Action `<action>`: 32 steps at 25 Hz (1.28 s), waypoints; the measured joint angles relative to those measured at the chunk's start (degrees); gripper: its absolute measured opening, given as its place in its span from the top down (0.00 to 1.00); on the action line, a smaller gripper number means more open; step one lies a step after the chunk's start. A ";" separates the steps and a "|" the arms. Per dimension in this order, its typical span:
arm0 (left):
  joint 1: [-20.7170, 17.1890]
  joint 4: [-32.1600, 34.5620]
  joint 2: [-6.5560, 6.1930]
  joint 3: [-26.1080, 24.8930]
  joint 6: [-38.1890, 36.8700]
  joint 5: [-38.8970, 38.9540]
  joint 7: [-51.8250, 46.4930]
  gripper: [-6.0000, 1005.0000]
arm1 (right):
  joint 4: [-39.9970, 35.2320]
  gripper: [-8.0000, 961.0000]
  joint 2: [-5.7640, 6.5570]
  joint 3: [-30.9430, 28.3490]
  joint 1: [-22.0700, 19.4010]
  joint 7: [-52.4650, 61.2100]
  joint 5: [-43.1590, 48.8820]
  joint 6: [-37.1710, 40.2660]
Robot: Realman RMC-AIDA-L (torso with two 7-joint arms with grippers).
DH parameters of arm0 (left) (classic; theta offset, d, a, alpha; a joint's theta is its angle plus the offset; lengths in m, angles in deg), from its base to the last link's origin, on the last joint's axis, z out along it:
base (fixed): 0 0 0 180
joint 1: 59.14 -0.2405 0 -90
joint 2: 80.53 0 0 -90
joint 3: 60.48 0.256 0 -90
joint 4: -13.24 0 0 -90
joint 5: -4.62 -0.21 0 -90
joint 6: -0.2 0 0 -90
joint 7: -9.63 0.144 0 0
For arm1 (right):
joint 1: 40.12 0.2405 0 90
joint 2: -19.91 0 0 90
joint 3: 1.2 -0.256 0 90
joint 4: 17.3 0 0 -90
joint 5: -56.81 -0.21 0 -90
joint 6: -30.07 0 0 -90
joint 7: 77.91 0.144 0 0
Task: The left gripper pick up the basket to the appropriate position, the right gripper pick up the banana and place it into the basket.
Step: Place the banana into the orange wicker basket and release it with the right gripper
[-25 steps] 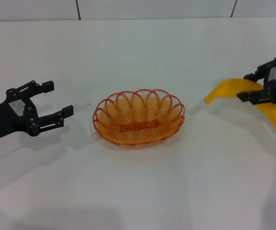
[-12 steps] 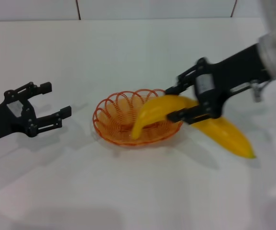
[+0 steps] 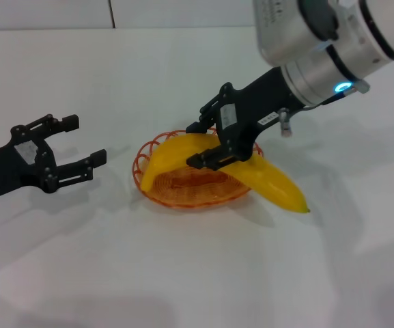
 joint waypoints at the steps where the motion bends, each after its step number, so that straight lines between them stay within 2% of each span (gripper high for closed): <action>1: 0.01 0.00 0.00 0.01 0.00 0.03 0.00 0.14 | 0.03 0.47 0.00 1.18 0.05 0.81 0.01 -1.34; 3: 0.02 0.00 0.00 -0.02 0.00 0.08 0.00 0.14 | 0.26 0.47 0.02 4.28 0.15 2.48 0.05 -4.96; 10: 0.09 0.00 0.00 0.13 0.00 0.15 0.00 0.14 | 4.57 0.47 0.02 7.32 1.70 4.14 0.97 -10.10; 23: 0.21 0.00 0.00 0.26 0.00 0.26 0.00 0.14 | 5.85 0.47 -0.20 10.92 2.58 6.30 0.32 -12.03; 32: 0.53 0.00 0.04 -0.06 0.00 -0.01 0.00 0.14 | 5.37 0.47 -0.31 11.08 2.82 6.37 0.14 -12.12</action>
